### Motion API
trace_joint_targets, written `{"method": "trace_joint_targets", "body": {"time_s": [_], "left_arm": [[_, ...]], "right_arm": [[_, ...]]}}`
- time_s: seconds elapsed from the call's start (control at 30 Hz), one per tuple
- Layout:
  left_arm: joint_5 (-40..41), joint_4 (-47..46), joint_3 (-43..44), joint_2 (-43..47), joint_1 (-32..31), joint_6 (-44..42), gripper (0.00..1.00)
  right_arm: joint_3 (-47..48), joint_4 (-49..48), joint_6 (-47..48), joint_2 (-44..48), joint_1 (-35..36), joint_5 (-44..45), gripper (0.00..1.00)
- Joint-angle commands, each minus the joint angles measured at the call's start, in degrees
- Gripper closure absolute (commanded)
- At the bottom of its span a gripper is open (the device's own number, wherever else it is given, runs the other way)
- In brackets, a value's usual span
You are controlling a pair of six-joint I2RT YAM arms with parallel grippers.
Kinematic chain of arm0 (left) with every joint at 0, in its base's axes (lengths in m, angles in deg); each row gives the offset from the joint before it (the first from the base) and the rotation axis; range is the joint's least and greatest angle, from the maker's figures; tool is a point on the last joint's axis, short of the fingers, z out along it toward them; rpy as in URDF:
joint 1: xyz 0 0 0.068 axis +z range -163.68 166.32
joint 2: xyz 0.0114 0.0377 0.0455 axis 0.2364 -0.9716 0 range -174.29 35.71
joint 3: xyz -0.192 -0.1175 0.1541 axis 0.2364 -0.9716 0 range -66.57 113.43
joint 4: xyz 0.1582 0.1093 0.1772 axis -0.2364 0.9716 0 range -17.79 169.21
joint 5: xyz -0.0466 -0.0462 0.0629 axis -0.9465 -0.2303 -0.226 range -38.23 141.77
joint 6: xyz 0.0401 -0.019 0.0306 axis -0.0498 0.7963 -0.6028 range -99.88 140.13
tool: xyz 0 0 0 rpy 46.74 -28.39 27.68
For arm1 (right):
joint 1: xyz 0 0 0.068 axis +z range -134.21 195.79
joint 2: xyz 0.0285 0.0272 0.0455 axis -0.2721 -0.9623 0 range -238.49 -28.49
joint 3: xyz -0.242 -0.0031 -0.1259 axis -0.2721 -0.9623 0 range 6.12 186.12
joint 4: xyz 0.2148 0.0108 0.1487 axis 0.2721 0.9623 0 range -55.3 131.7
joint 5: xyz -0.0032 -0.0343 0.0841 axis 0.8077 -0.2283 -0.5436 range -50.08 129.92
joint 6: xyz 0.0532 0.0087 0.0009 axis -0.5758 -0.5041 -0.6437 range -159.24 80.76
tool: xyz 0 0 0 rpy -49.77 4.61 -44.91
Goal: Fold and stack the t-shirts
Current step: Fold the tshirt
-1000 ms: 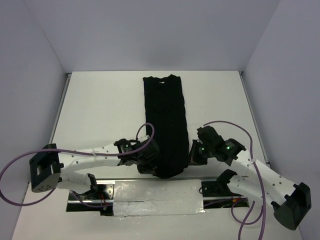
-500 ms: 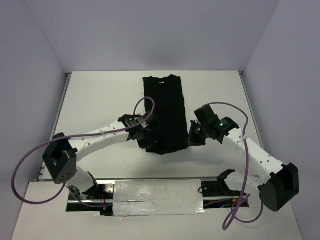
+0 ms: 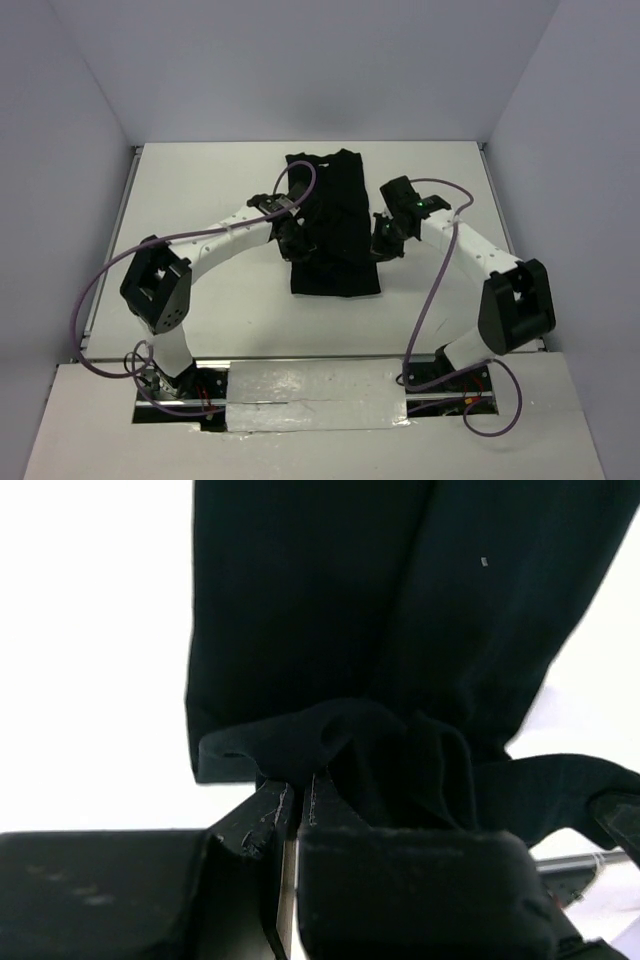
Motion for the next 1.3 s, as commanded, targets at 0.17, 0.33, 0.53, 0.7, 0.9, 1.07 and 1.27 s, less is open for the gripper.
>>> {"method": "trace_joint_targets", "body": {"time_s": [0.17,0.33,0.53,0.7,0.9,1.07,1.27], "left_arm": [[-2.79,-2.53,5.44,-5.44,5.43,-6.45,1.0],[-4.81,-3.32,9.13,-8.78,7.46,-7.95,1.0],[-7.01,-6.21,12.83,-12.55,9.74,-10.58,0.98],[-11.05,-8.51,14.4,-15.72,11.41,-10.33,0.92],[-12.55,-9.91,16.6,-18.54,13.08,-10.15,0.79],[-10.28,-7.54,19.51,-19.59,14.31,-8.48,0.78],[-6.49,-2.27,23.63,-19.77,14.67,-6.11,0.35]], "right_arm": [[11.38,-2.52,4.6,-10.44,-1.12,-1.98,0.96],[18.94,0.03,5.57,-15.89,-1.3,-0.31,0.97],[25.97,1.88,6.36,-22.39,-2.44,0.22,0.97],[26.51,1.27,5.84,-26.96,-2.71,0.92,0.95],[28.44,-0.23,5.75,-29.6,-3.5,1.1,0.91],[36.78,1.61,6.45,-33.9,-4.55,1.37,0.87],[46.8,6.53,7.33,-38.57,-6.4,2.23,0.55]]}}
